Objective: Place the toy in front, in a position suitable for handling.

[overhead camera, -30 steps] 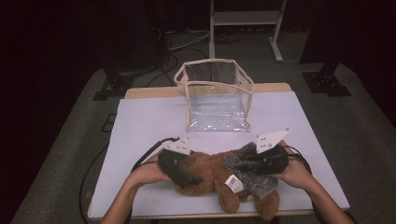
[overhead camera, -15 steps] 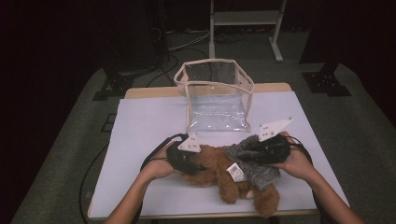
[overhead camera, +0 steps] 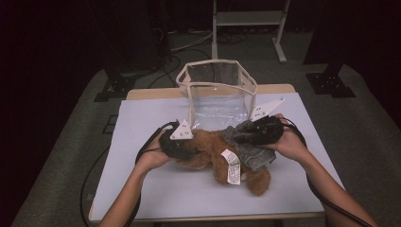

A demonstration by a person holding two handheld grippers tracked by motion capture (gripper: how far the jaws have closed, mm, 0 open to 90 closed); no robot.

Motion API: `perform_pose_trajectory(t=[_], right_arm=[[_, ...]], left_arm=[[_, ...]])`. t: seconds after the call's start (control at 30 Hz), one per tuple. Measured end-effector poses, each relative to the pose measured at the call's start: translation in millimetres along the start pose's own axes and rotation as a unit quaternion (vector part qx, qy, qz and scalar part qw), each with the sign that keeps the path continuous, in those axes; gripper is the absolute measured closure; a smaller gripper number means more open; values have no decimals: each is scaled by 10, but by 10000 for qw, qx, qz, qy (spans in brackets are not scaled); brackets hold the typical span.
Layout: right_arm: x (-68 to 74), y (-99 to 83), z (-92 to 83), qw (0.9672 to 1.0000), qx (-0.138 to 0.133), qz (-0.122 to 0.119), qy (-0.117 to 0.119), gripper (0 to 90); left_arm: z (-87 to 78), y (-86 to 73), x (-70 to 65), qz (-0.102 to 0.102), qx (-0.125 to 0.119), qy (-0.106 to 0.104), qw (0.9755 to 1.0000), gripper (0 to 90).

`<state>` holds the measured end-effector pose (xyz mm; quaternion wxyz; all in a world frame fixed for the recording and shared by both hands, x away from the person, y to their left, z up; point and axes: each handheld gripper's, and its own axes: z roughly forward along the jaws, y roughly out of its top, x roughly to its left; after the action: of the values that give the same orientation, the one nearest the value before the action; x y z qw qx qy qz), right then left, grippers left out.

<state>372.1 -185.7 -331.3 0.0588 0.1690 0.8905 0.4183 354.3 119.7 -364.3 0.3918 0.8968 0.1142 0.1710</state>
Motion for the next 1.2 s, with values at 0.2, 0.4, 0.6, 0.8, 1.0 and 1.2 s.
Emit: perform_pose_trajectory(t=[0.2, 0.4, 0.6, 0.8, 1.0, 1.2], right_arm=[[9, -36, 122, 10000, -14, 32, 69, 749], [286, -233, 109, 9996, -136, -110, 214, 754], [519, -323, 48, 9993, -100, -293, 195, 754], [598, -11, -55, 9973, -37, -724, -80, 751], [410, -34, 36, 9985, 196, -501, -81, 750], [372, -351, -115, 9997, 128, -214, 66, 754]], left_arm=[[-26, -112, -101, -68, -150, -398, 9991, 298], [-114, -141, -179, -215, -164, -827, 9962, 157], [-109, -173, -279, 34, -70, -984, 9951, 208], [-48, -164, -401, 447, -103, -950, 9944, 256], [29, -162, -380, 407, -306, -998, 9937, 260], [86, -105, -363, 412, -358, -1010, 9934, 259]])
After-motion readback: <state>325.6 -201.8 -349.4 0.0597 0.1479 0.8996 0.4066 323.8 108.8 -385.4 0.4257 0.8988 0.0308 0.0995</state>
